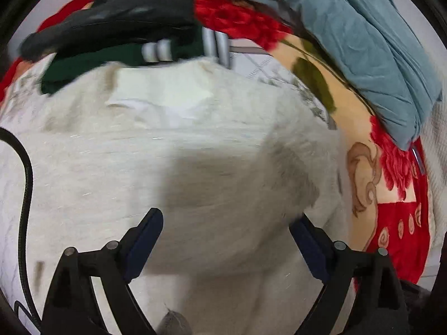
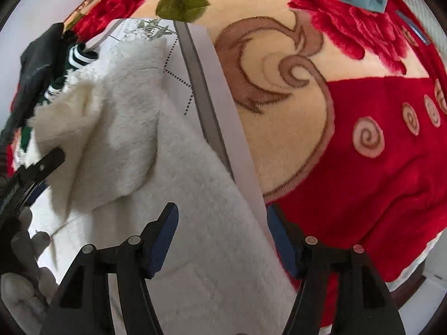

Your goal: Fold large clothes

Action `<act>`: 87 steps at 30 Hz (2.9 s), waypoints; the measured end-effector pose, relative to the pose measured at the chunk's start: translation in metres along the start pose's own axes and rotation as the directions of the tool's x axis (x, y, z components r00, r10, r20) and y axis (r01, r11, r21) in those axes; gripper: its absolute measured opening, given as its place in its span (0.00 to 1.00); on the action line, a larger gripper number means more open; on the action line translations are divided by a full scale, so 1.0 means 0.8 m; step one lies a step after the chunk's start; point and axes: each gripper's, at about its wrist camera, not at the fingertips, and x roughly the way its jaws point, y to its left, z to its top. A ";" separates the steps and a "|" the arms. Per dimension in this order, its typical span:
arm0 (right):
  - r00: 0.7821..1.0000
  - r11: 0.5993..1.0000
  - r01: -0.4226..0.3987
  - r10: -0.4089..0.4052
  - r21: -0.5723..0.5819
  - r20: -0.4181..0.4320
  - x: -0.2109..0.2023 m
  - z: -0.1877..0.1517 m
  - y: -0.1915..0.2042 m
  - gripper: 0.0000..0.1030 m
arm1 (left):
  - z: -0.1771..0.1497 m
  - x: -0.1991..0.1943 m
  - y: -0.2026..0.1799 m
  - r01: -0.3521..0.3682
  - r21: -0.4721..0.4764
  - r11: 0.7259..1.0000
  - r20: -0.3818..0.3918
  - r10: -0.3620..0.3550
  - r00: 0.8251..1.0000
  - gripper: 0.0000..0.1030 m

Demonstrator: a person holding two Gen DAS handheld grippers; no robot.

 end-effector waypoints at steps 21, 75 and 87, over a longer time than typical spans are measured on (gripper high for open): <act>0.995 0.907 -0.054 0.015 -0.417 -0.096 0.088 0.194 0.338 0.65 | 0.093 0.053 0.202 -0.561 -0.088 0.823 -0.003 0.563 0.827 0.89; 0.997 0.781 -0.068 0.037 -0.620 -0.063 0.127 0.133 0.535 0.05 | 0.078 0.001 0.287 -0.649 -0.196 0.735 -0.010 0.660 0.751 0.91; 0.971 0.806 -0.238 0.194 -0.542 -0.137 0.053 0.134 0.463 0.59 | 0.023 -0.065 0.272 -0.576 -0.215 0.788 -0.002 0.590 0.808 0.91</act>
